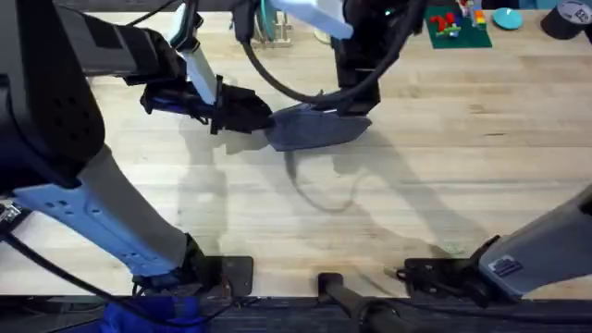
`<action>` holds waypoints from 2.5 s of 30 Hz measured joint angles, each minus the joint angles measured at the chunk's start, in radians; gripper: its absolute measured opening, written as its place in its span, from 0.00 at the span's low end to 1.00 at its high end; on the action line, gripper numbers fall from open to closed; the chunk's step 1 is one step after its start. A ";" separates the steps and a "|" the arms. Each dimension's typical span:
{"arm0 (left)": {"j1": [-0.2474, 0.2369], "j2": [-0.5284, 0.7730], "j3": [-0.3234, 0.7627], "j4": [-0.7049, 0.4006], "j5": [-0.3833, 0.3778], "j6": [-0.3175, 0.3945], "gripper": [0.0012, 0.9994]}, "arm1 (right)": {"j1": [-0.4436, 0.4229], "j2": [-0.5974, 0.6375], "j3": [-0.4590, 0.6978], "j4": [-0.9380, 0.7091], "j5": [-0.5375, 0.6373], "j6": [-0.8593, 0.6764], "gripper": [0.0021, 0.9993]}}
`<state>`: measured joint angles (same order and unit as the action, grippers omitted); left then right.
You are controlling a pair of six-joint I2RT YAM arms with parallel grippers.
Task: Unzip the bag, pick up the pens from the table one at a time and place them inside, then zip the bag closed.
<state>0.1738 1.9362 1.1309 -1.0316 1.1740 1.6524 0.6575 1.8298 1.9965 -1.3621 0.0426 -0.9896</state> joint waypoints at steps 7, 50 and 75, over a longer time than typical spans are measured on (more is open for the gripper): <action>0.000 0.000 0.000 0.000 0.000 0.000 0.04 | 0.000 0.048 0.000 0.002 -0.044 -0.051 1.00; 0.000 0.000 0.000 0.000 0.000 0.000 0.04 | -0.002 0.221 0.000 0.031 -0.067 -0.073 0.94; 0.000 0.000 0.000 0.000 0.000 0.000 0.04 | -0.033 0.262 0.000 0.086 -0.069 -0.073 0.82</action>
<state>0.1738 1.9362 1.1309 -1.0313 1.1742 1.6524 0.6245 2.0922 1.9965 -1.2764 -0.0265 -1.0626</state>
